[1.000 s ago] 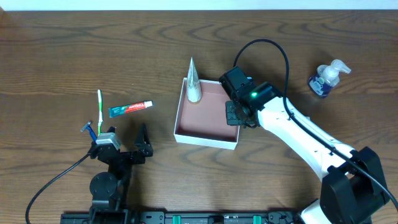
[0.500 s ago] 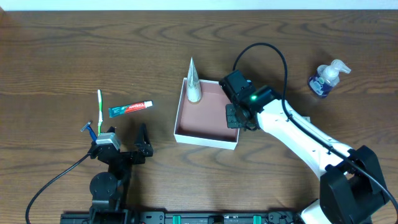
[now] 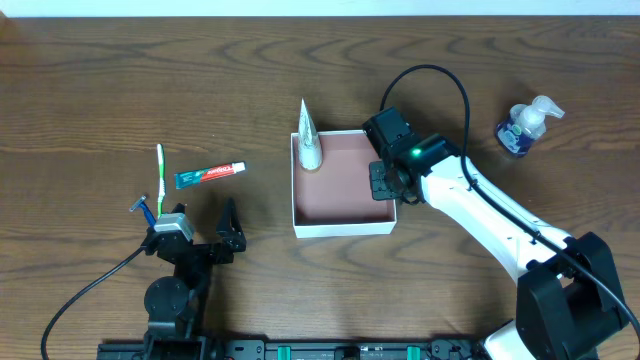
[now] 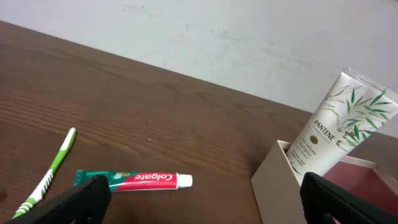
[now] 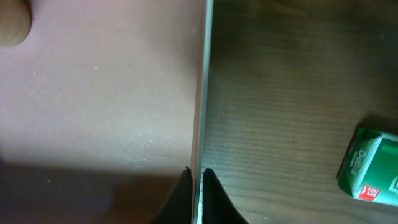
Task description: Pack container
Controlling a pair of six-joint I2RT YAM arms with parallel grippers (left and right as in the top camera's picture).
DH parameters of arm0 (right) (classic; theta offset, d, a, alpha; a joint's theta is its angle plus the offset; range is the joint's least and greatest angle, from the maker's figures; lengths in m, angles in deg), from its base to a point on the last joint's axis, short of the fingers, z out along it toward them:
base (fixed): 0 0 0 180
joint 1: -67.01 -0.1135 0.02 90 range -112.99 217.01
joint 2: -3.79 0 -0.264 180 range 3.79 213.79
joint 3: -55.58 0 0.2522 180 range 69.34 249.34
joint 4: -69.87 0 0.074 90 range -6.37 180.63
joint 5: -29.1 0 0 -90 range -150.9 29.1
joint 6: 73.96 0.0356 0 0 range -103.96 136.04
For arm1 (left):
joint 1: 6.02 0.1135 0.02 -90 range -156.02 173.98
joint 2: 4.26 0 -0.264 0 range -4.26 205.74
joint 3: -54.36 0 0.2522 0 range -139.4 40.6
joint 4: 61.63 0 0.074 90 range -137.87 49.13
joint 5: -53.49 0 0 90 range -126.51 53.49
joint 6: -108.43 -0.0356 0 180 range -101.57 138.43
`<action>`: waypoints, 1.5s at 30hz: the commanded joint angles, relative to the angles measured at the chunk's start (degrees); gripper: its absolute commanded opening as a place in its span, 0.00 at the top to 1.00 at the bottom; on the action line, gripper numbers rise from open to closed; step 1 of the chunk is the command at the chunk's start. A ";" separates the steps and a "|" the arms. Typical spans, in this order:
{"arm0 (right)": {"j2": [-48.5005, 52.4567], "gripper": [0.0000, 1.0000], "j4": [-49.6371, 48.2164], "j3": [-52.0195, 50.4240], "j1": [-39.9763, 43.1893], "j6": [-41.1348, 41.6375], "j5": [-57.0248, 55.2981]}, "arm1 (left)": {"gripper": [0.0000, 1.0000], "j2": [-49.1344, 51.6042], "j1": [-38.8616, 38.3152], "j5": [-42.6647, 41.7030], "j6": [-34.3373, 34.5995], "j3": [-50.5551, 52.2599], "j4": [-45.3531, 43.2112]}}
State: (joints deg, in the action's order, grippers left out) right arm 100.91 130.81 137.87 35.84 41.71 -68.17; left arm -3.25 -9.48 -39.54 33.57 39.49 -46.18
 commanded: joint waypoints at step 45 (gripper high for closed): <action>-4.90 0.36 -6.43 10.58 36.63 -27.30 13.03 | 0.02 0.07 0.28 0.00 -0.50 0.87 2.12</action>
State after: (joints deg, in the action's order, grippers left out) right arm 98.07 125.91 147.92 71.81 22.21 -56.85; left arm -3.25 -9.48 -39.54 33.57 39.49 -46.15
